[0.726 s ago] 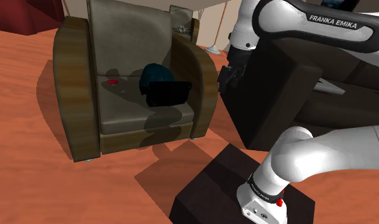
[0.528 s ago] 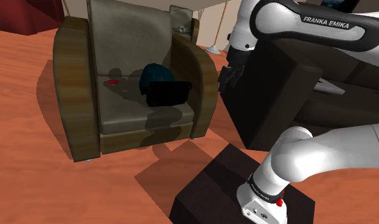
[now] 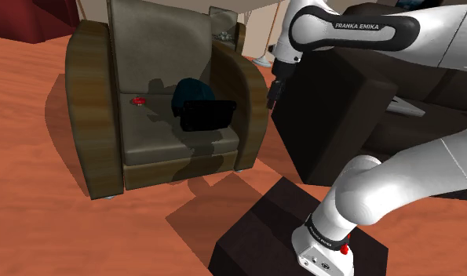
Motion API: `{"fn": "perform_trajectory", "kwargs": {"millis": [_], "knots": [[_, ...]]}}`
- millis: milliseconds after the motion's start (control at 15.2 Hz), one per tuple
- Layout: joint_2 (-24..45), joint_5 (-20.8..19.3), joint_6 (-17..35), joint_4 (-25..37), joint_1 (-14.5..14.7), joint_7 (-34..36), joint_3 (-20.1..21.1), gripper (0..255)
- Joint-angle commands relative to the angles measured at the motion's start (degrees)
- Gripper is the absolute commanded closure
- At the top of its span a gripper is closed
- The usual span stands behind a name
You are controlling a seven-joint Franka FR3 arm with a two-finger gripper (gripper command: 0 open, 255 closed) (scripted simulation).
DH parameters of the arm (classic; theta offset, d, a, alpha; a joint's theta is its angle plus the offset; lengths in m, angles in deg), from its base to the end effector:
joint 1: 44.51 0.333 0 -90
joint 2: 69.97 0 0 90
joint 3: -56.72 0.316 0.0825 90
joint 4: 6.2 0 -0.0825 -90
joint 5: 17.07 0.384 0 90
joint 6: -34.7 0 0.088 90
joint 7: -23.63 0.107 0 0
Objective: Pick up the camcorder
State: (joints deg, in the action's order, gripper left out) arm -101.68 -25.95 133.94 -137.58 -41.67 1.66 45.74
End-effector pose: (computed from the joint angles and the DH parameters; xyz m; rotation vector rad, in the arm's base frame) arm 0.3791 -0.0796 0.5498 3.0601 0.4566 -0.0415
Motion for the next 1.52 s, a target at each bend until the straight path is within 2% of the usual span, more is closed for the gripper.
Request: {"fn": "perform_trajectory", "kwargs": {"millis": [0,330,726,1056,1452], "knots": [[3.61,-0.59,2.31,1.45,0.74,-6.09,-2.57,0],[14.54,0.38,6.36,8.39,2.80,-20.73,-8.08,0],[29.27,5.32,8.99,19.57,4.02,-38.53,-12.10,0],[42.02,10.69,8.70,31.18,2.76,-52.26,-12.23,0],[57.14,15.40,5.44,48.23,-0.57,-65.52,-9.34,0]]}}
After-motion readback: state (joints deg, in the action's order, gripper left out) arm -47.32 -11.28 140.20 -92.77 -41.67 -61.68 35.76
